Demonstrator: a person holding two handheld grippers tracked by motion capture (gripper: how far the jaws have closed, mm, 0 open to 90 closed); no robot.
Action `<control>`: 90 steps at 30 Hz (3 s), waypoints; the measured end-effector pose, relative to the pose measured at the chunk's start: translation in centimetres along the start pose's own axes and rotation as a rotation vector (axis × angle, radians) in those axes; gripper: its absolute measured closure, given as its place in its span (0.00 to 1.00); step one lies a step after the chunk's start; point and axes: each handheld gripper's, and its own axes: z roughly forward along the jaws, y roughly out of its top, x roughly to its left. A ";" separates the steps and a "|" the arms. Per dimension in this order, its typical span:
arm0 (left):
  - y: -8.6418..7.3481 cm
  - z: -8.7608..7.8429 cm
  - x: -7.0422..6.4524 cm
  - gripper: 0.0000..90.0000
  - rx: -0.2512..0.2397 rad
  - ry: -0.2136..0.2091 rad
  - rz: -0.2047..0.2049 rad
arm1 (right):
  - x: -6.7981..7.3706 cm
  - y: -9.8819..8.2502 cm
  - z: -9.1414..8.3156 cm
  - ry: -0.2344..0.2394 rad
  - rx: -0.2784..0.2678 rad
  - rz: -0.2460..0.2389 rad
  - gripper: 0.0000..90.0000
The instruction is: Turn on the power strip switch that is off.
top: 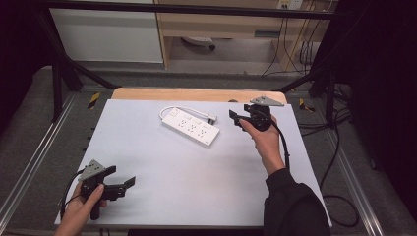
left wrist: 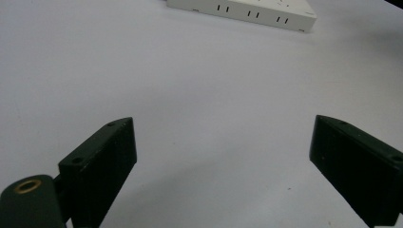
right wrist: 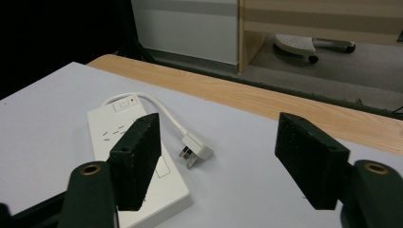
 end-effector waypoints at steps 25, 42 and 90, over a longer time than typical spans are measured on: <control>0.0 -0.1 0.1 0.09 -0.002 0.007 0.004 | 0.7 -1.0 3.2 -0.026 0.010 -0.033 0.62; 0.0 -0.2 0.2 0.09 -0.005 0.008 0.003 | 0.8 -1.0 4.6 -0.030 0.011 -0.011 0.65; 0.0 -0.2 0.2 0.09 0.001 0.006 0.017 | 2.7 -3.6 8.3 0.018 0.080 -0.004 0.85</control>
